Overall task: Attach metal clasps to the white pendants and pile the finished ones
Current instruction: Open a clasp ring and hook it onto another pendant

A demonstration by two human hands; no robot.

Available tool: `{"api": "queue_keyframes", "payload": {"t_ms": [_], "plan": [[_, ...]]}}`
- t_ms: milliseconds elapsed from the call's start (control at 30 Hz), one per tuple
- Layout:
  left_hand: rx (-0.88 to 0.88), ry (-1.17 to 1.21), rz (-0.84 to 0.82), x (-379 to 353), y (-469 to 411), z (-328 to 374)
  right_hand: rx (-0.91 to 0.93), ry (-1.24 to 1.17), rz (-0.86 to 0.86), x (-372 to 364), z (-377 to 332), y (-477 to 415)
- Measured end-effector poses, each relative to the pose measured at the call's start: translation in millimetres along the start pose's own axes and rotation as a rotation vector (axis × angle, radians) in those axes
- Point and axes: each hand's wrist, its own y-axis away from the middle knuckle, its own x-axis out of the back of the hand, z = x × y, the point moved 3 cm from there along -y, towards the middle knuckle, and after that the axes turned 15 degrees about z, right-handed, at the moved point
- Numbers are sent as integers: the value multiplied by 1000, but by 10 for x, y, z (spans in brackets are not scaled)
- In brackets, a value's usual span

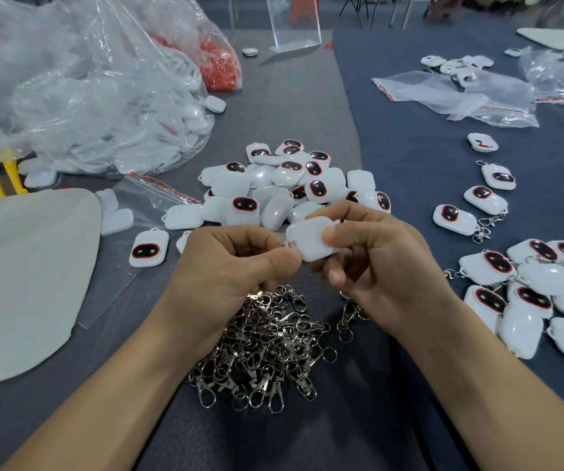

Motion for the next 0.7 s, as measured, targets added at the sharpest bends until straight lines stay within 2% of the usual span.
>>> {"api": "queue_keyframes", "payload": {"t_ms": [67, 133, 267, 367, 433, 633, 700], "plan": [[77, 35, -13, 1, 4, -11, 54, 2, -12, -10, -17, 7], [63, 20, -24, 5, 6, 9, 101, -1, -16, -19, -31, 16], [-110, -96, -4, 54, -36, 59, 152, 19, -13, -34, -60, 36], [-283, -422, -37, 76, -35, 33, 141, 4, -40, -16, -96, 28], [-293, -438, -60, 35, 0, 6, 154, 49, -38, -13, -104, 31], [-330, -352, 175, 82, -67, -17, 180, 216, 249, 70, -55, -25], [-357, -379, 223, 104, -64, -19, 175, 297, 264, 59, -26, -31]]}}
